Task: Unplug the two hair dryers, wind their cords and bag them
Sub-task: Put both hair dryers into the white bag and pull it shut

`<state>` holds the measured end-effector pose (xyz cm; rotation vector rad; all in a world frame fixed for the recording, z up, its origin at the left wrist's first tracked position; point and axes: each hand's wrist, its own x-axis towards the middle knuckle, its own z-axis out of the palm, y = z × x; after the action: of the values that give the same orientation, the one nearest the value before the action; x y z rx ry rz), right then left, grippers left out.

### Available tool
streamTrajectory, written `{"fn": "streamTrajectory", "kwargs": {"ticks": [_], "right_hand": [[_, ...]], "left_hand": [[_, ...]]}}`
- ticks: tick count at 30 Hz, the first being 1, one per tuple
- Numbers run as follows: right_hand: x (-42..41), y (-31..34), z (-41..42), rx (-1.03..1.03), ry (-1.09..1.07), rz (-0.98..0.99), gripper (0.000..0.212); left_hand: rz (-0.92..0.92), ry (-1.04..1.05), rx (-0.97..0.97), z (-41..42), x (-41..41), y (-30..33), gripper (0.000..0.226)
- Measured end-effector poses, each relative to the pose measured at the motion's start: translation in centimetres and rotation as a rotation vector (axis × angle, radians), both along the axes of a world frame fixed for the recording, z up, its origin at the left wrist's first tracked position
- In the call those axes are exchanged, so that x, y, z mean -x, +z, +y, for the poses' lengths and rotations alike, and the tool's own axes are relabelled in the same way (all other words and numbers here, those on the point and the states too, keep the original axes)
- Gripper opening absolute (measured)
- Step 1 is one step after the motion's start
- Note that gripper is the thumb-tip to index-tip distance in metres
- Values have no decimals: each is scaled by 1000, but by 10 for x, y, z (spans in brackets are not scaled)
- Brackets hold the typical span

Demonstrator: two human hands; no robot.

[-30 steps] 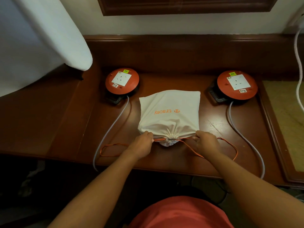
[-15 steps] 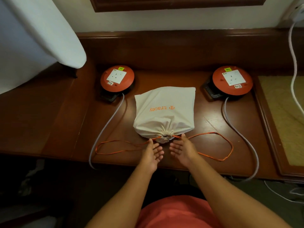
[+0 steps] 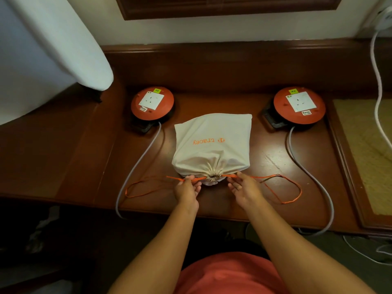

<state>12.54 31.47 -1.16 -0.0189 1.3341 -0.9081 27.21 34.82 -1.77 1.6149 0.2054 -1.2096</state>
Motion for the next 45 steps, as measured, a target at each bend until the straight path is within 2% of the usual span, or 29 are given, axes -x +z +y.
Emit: {"fn": "streamTrajectory", "kwargs": {"ticks": [3,7,13,20,25,28,34,45], "right_hand": [[6,16,8,122,-17,51,10],[10,45,20,261,20,129,7],[9,87,29,482,203,417,17],[-1,156,8,663,338,547,23],[-20,186,-35,754,613,614,24],[-30,195,-68,751,724,672,25],[-49,182,-143,631,924,764,18],[-64,103,-237,356,912,854,14]], "left_hand": [[-112,-45,90,11,2,18,22],[-277,-180,195,17,2,44,30],[-529,-442,318,9,-10,92,44],[-502,-575,394,-18,-8,140,32],[-546,-693,430,-55,-10,159,30],[-584,-797,450,-85,-18,169,30],[-661,-996,286,-150,-34,156,26],[-482,-924,67,-231,-47,89,23]]}}
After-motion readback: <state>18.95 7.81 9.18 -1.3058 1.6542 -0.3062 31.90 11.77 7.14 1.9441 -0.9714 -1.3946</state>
